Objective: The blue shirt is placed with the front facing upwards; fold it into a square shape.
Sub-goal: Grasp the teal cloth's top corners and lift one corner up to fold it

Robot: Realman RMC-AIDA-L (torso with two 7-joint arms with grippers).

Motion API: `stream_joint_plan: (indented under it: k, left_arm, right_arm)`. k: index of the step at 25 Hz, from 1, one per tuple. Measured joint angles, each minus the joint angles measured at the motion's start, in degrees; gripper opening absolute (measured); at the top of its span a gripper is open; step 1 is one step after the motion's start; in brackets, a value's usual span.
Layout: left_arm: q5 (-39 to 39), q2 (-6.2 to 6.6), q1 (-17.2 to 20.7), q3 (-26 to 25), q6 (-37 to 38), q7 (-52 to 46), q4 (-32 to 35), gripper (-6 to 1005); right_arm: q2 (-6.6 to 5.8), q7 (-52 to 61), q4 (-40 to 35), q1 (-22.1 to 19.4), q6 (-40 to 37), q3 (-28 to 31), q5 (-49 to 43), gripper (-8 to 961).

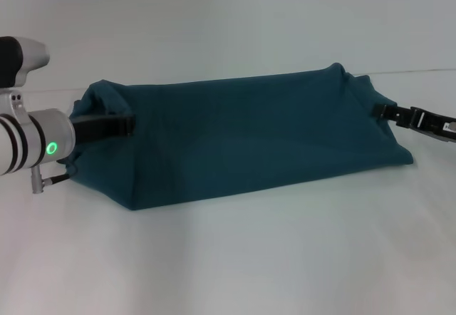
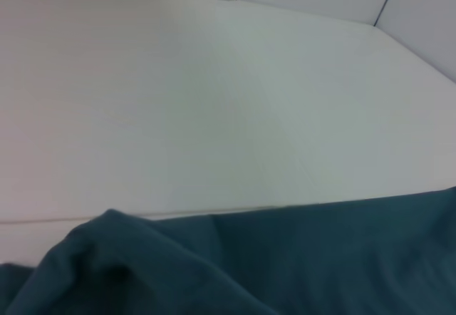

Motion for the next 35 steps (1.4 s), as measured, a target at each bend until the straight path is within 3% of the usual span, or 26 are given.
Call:
stream_joint_plan:
  k: [14, 20, 26, 30, 33, 35]
  left_arm:
    - [0.6, 0.07, 5.2, -2.6, 0.2, 1.1, 1.4, -1]
    - [0.7, 0.13, 5.9, -4.7, -2.0, 1.5, 1.1, 120]
    - [0.5, -0.15, 8.2, -6.1, -3.8, 1.4, 3.9, 375]
    - [-1.4, -0.37, 9.6, 0.5, -3.6, 4.0, 7.1, 539]
    - [-1.4, -0.38, 8.6, 5.4, -5.2, 8.8, 5.7, 726]
    - [-1.0, -0.39, 7.8, 8.6, -8.0, 10.8, 4.1, 727]
  right_arm:
    - [0.00, 0.0, -0.1, 0.4, -0.6, -0.1, -0.2, 807]
    - [0.00, 0.1, -0.1, 0.5, -0.6, -0.1, -0.4, 807]
    - [0.01, 0.1, -0.1, 0.5, -0.5, -0.1, -0.2, 807]
    - [0.01, 0.1, 0.0, 0.5, -0.4, -0.1, -0.2, 807]
    - [0.01, 0.1, 0.0, 0.6, -0.3, -0.1, -0.3, 807]
    - [0.01, 0.1, 0.0, 0.7, -0.3, -0.1, -0.4, 807]
